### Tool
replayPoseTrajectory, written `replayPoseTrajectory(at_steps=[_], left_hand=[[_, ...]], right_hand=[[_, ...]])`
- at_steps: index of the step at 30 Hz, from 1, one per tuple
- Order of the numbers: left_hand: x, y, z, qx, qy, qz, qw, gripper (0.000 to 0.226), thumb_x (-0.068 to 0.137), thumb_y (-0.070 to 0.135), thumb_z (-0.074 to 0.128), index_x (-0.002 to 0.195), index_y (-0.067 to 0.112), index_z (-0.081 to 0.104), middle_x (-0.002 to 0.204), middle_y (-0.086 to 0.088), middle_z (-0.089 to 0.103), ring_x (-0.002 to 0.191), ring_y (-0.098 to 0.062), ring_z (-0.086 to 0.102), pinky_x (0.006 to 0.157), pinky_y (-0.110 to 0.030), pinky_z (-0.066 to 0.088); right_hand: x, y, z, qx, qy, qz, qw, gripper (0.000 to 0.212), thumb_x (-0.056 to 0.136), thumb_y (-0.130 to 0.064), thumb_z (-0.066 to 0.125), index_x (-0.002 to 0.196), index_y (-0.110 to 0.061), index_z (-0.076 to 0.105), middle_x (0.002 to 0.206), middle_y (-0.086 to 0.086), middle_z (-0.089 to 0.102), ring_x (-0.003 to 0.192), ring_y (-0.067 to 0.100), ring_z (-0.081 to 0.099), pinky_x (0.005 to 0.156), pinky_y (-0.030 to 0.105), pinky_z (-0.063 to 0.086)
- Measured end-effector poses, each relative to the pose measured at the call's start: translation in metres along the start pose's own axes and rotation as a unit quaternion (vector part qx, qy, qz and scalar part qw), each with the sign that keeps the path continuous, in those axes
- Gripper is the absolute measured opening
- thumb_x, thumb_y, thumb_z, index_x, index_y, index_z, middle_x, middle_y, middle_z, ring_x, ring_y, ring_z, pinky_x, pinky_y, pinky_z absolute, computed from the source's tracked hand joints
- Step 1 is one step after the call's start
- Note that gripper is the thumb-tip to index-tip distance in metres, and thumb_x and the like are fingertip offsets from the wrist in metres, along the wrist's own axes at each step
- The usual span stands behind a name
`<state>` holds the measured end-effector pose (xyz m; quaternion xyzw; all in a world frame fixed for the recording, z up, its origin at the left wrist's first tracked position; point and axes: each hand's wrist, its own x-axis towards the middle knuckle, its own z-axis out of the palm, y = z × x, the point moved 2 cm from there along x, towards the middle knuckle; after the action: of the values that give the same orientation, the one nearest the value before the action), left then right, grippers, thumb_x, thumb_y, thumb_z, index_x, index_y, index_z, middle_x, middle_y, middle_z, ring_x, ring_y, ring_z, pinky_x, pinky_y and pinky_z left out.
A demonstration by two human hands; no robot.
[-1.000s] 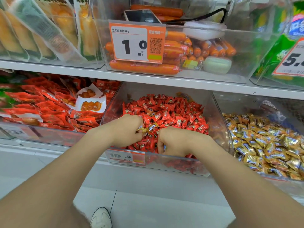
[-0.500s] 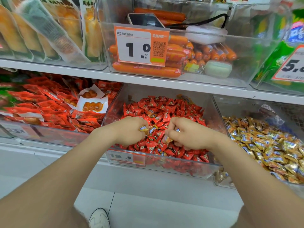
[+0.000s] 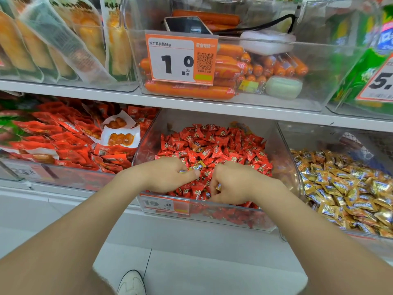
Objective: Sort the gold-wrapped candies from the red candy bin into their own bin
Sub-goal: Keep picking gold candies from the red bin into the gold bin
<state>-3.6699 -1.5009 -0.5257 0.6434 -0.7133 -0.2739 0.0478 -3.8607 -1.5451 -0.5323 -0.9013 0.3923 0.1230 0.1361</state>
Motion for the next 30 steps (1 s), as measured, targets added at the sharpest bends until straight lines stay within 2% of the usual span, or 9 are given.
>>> replayPoseTrajectory(at_steps=[5, 9, 11, 12, 14, 18, 22, 26, 30], left_hand=[[0.005, -0.008, 0.0, 0.001, -0.06, 0.017, 0.998, 0.023, 0.104, 0.036, 0.061, 0.088, 0.03, 0.077, 0.074, 0.009, 0.074, 0.062, -0.003, 0.062, 0.065, -0.029, 0.055], [0.01, -0.01, 0.005, 0.021, -0.08, 0.016, 0.996, 0.012, 0.095, 0.038, 0.075, 0.086, 0.032, 0.082, 0.087, 0.023, 0.074, 0.085, 0.002, 0.066, 0.082, -0.026, 0.054], [0.015, -0.011, 0.007, 0.047, -0.072, 0.022, 0.996, 0.007, 0.088, 0.032, 0.081, 0.082, 0.031, 0.083, 0.084, 0.022, 0.075, 0.086, 0.001, 0.067, 0.09, -0.032, 0.057], [0.016, -0.01, 0.008, 0.066, -0.072, 0.026, 0.995, 0.006, 0.087, 0.026, 0.081, 0.084, 0.031, 0.084, 0.084, 0.023, 0.075, 0.085, 0.003, 0.067, 0.092, -0.032, 0.057], [0.017, -0.007, 0.009, 0.094, -0.077, 0.027, 0.992, 0.014, 0.088, 0.021, 0.079, 0.091, 0.033, 0.085, 0.091, 0.026, 0.073, 0.088, 0.002, 0.063, 0.095, -0.03, 0.056], [0.017, 0.004, 0.01, 0.136, -0.109, 0.029, 0.984, 0.024, 0.094, 0.014, 0.069, 0.104, 0.029, 0.084, 0.096, 0.019, 0.07, 0.088, -0.005, 0.061, 0.085, -0.027, 0.052], [0.018, 0.009, 0.011, 0.161, -0.105, 0.028, 0.981, 0.034, 0.091, 0.002, 0.06, 0.1, 0.025, 0.084, 0.115, 0.003, 0.074, 0.104, -0.021, 0.066, 0.09, -0.037, 0.058], [0.017, 0.01, 0.011, 0.162, -0.11, 0.023, 0.98, 0.035, 0.09, -0.001, 0.057, 0.096, 0.024, 0.081, 0.126, -0.001, 0.069, 0.113, -0.023, 0.063, 0.088, -0.036, 0.056], [0.019, -0.001, 0.011, 0.133, -0.131, 0.018, 0.982, 0.025, 0.09, 0.007, 0.063, 0.09, 0.026, 0.079, 0.111, 0.006, 0.071, 0.101, -0.021, 0.067, 0.092, -0.043, 0.059]], right_hand=[[0.007, -0.012, 0.006, -0.083, 0.041, 0.014, 0.996, 0.03, 0.088, -0.03, 0.072, 0.117, -0.02, 0.069, 0.112, 0.007, 0.066, 0.103, 0.031, 0.064, 0.074, 0.035, 0.048], [0.01, -0.013, 0.007, -0.052, 0.023, -0.007, 0.998, 0.026, 0.087, -0.03, 0.075, 0.11, -0.019, 0.069, 0.094, 0.002, 0.058, 0.099, 0.031, 0.063, 0.073, 0.034, 0.046], [0.007, -0.007, 0.007, 0.002, 0.022, -0.018, 1.0, 0.019, 0.082, -0.037, 0.079, 0.081, -0.025, 0.064, 0.074, -0.003, 0.051, 0.082, 0.027, 0.061, 0.068, 0.034, 0.05], [0.005, -0.002, 0.006, 0.039, 0.029, -0.018, 0.999, 0.028, 0.081, -0.038, 0.077, 0.067, -0.023, 0.057, 0.064, -0.002, 0.048, 0.069, 0.024, 0.055, 0.063, 0.034, 0.049], [-0.001, 0.006, -0.002, 0.116, 0.07, -0.009, 0.991, 0.039, 0.08, -0.036, 0.07, 0.058, -0.009, 0.054, 0.052, 0.004, 0.043, 0.055, 0.02, 0.04, 0.055, 0.036, 0.04], [-0.015, 0.017, -0.014, 0.175, 0.12, 0.019, 0.977, 0.04, 0.087, -0.037, 0.062, 0.063, -0.004, 0.061, 0.054, 0.008, 0.058, 0.051, 0.015, 0.044, 0.055, 0.034, 0.042], [-0.016, 0.022, -0.001, 0.159, 0.075, 0.02, 0.984, 0.037, 0.097, -0.036, 0.063, 0.066, -0.017, 0.07, 0.056, 0.001, 0.066, 0.048, 0.02, 0.048, 0.054, 0.034, 0.048], [-0.012, 0.024, 0.002, 0.179, 0.056, 0.014, 0.982, 0.03, 0.104, -0.039, 0.064, 0.079, -0.025, 0.072, 0.059, 0.0, 0.068, 0.046, 0.016, 0.051, 0.05, 0.029, 0.05], [-0.018, 0.022, -0.005, 0.218, 0.07, -0.009, 0.974, 0.02, 0.102, -0.039, 0.067, 0.09, -0.028, 0.078, 0.074, -0.012, 0.075, 0.058, 0.001, 0.063, 0.062, 0.017, 0.048]])
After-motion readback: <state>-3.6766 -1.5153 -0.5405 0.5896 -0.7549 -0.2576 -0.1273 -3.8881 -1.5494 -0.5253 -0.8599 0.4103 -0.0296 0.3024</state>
